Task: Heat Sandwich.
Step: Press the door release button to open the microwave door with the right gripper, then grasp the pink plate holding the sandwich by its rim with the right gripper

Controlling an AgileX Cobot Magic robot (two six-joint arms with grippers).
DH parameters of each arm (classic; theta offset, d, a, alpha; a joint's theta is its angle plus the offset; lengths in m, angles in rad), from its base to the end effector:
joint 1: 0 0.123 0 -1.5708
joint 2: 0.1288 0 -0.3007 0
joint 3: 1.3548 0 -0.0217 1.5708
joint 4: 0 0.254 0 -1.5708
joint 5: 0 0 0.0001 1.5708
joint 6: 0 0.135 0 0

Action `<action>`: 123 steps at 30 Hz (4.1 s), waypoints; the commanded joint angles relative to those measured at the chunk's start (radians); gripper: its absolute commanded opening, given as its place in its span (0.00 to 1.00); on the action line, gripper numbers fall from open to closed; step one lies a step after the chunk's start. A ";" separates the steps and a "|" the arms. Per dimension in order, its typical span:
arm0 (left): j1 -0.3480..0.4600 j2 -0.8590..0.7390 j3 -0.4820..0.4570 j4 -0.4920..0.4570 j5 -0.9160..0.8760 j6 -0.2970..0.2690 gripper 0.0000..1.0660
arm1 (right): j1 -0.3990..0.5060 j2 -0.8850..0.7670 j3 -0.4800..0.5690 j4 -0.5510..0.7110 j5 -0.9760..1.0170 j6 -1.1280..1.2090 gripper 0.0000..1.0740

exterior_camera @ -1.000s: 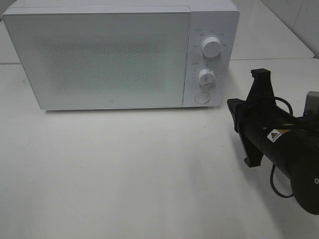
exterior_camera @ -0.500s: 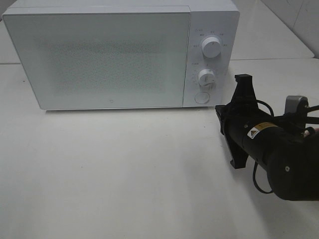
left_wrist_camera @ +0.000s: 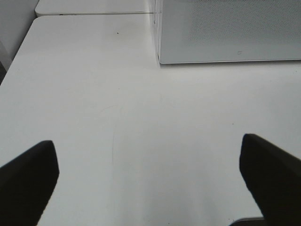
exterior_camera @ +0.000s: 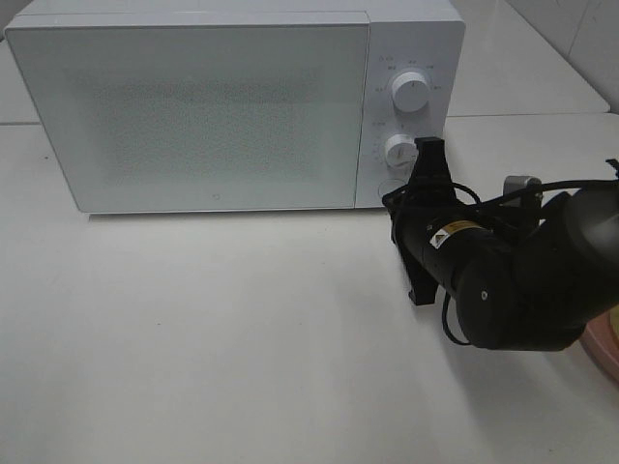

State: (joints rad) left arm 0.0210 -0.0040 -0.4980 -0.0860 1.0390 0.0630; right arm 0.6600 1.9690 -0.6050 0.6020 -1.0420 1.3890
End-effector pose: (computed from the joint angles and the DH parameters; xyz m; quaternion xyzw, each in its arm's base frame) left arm 0.0222 -0.0095 0.2612 0.0190 0.8460 -0.0206 0.5325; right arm 0.3227 0.1669 0.1086 0.5251 0.6021 0.4492 0.3999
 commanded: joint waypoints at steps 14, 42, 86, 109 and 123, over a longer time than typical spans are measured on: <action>0.002 -0.028 0.002 -0.004 0.000 -0.002 0.95 | -0.098 0.091 -0.137 -0.065 0.099 -0.002 0.00; 0.002 -0.027 0.002 -0.004 0.000 -0.002 0.95 | -0.160 0.153 -0.258 -0.089 0.103 -0.030 0.01; 0.002 -0.027 0.002 -0.004 0.000 -0.002 0.95 | -0.180 0.171 -0.341 -0.053 0.008 -0.095 0.01; 0.002 -0.024 0.002 -0.003 0.000 -0.001 0.95 | -0.133 0.066 -0.178 -0.038 0.295 -0.109 0.01; 0.002 -0.024 0.002 -0.003 0.000 -0.001 0.95 | -0.133 -0.178 -0.055 -0.195 0.612 -0.284 0.02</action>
State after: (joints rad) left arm 0.0210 -0.0040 -0.4980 -0.0860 1.0390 0.0630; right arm 0.5240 1.8100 -0.6630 0.4340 -0.4640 1.1370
